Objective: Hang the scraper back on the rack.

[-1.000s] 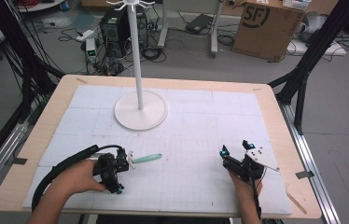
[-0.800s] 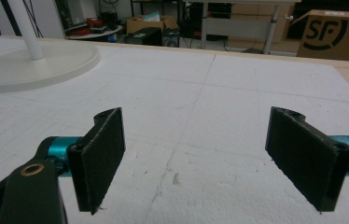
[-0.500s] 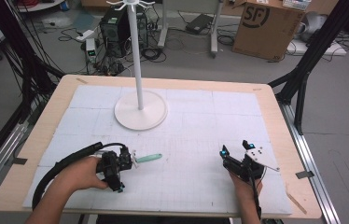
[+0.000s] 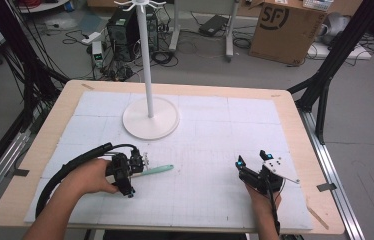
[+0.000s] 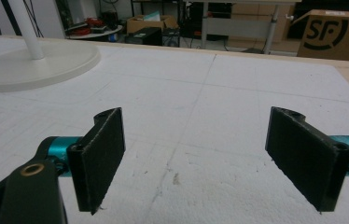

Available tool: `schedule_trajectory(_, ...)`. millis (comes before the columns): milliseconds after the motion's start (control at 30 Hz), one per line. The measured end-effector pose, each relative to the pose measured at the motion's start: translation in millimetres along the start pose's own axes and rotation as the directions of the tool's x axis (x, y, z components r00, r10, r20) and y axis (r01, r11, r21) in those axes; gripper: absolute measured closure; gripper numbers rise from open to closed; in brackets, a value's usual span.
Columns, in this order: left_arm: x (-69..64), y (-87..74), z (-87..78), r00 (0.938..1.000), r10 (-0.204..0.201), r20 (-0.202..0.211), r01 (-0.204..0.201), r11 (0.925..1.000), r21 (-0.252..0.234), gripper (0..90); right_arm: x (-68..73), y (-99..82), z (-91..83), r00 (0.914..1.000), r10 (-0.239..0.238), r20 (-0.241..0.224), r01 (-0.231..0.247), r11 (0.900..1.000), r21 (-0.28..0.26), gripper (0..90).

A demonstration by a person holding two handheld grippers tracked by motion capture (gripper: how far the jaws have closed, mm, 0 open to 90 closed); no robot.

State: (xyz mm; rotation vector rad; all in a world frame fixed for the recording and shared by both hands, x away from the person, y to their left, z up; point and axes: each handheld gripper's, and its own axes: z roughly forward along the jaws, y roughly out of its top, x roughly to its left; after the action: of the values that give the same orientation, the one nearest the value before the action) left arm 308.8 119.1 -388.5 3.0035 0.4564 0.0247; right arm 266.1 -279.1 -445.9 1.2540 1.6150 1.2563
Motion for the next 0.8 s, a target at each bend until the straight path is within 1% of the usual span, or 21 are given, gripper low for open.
schedule_trajectory(133, 7.8, -0.9, -0.2, 0.9999, -0.014, 0.010, 0.014, 0.9998, -0.010, 39.5, 0.0, 0.0, 0.0, 1.0000, -0.001, 0.000, 0.001, 1.0000, 0.000, 19.0)
schedule_trajectory(233, 13.2, -1.1, -0.3, 0.9997, -0.025, 0.006, 0.025, 0.9996, -0.013, 40.9, 0.0, 0.0, 0.0, 1.0000, 0.000, 0.000, 0.000, 1.0000, 0.000, 19.0)
schedule_trajectory(300, 16.0, -0.7, -0.6, 0.9997, -0.024, 0.007, 0.024, 0.9996, -0.017, 42.7, 0.0, 0.1, 0.1, 1.0000, 0.000, 0.000, 0.000, 1.0000, 0.000, 19.0)
schedule_trajectory(400, 18.8, 1.3, 0.2, 0.9996, -0.027, 0.002, 0.027, 0.9995, -0.018, 43.1, 0.1, 0.1, 0.1, 1.0000, -0.001, 0.000, 0.001, 1.0000, 0.000, 19.0)
schedule_trajectory(667, 24.0, 8.9, 3.8, 0.9999, -0.012, 0.010, 0.012, 0.9999, 0.007, 42.7, 0.0, 0.1, 0.1, 1.0000, -0.001, 0.000, 0.001, 1.0000, 0.000, 19.0)
schedule_trajectory(700, 24.1, 9.7, 4.6, 0.9998, -0.014, 0.012, 0.014, 0.9999, 0.002, 42.7, 0.0, 0.1, 0.1, 1.0000, -0.001, 0.000, 0.001, 1.0000, 0.000, 19.0)
schedule_trajectory(800, 25.0, 11.5, 7.7, 0.9998, -0.011, 0.018, 0.011, 0.9998, 0.014, 43.0, 0.2, 0.0, 0.2, 1.0000, -0.002, 0.001, 0.002, 1.0000, -0.001, 19.0)
